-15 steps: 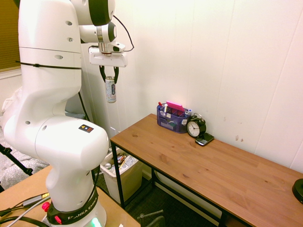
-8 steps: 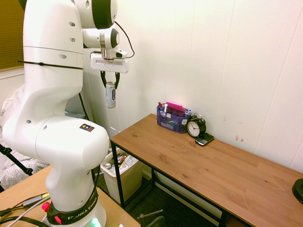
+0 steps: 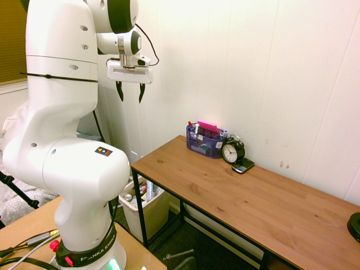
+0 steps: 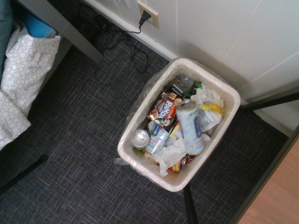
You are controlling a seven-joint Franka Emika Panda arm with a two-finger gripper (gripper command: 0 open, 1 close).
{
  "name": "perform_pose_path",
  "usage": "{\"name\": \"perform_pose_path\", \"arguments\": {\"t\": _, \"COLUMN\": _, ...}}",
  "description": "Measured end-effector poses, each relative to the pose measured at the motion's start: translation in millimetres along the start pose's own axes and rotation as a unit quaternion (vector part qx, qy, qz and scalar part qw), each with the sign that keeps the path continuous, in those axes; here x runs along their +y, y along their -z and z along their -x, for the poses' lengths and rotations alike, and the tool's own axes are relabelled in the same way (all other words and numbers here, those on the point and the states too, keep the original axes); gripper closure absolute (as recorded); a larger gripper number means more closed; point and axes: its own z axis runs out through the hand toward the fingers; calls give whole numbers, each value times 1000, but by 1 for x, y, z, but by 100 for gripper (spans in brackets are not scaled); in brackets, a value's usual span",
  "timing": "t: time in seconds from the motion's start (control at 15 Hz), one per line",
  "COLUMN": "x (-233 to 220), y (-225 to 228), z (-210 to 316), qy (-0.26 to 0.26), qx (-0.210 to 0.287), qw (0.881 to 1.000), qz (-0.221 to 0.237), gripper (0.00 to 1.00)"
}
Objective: Throw the can in the trash bin
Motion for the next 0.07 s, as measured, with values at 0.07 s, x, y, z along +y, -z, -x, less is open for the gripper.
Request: {"name": "perform_pose_path", "arguments": {"t": 0.07, "x": 13, "y": 9, "z": -8, "qy": -12, "qx": 10, "qw": 1000, "qz": 1, "gripper": 0}}
